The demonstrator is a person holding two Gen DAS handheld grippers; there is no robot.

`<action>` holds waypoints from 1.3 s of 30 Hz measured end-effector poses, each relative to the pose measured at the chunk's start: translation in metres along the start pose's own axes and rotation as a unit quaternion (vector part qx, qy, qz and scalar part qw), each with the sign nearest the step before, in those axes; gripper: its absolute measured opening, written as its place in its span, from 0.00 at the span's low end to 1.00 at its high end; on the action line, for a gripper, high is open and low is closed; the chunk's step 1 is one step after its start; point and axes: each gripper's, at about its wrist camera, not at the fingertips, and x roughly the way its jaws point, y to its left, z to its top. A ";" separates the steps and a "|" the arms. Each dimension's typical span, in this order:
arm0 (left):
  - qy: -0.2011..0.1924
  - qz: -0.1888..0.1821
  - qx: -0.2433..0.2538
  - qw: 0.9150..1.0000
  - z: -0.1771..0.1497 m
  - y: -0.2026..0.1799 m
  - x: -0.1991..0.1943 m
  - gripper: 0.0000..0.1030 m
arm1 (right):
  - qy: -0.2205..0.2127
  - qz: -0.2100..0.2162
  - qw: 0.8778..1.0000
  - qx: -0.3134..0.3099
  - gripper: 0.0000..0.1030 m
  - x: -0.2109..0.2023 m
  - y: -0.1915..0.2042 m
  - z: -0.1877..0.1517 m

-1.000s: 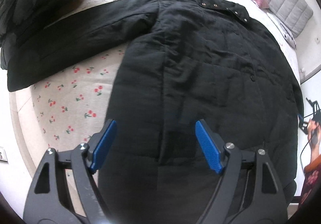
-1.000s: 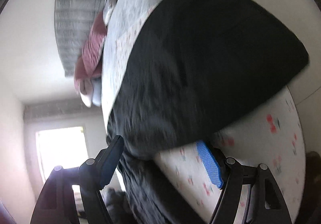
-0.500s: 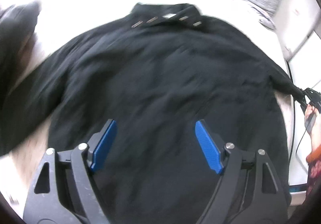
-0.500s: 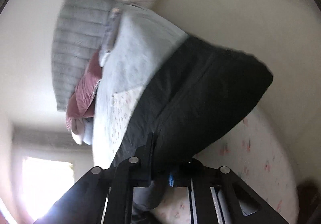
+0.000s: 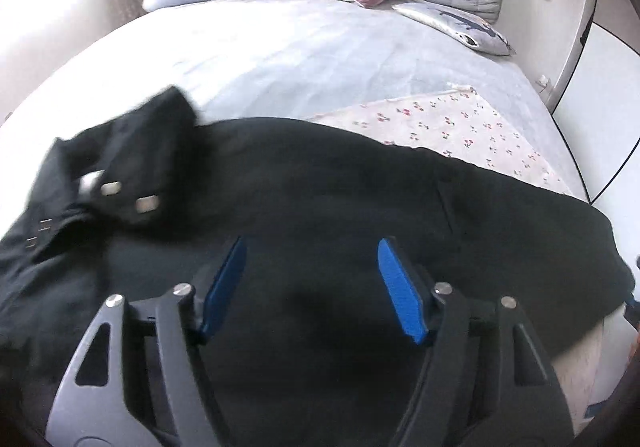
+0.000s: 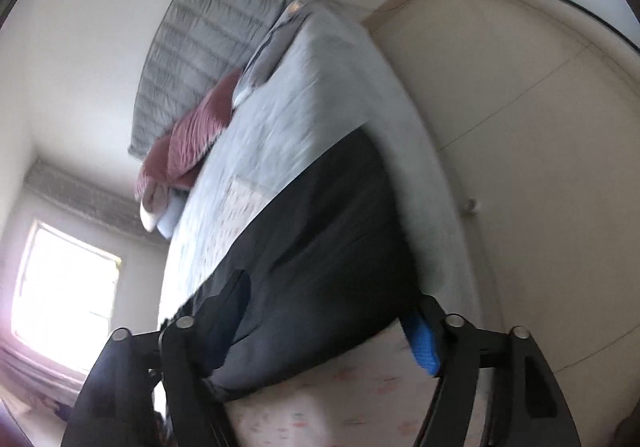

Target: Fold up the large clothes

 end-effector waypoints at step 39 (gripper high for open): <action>-0.001 -0.026 0.006 1.000 -0.025 -0.085 0.029 0.69 | 0.054 0.161 0.980 -0.106 0.08 -0.001 0.217 0.020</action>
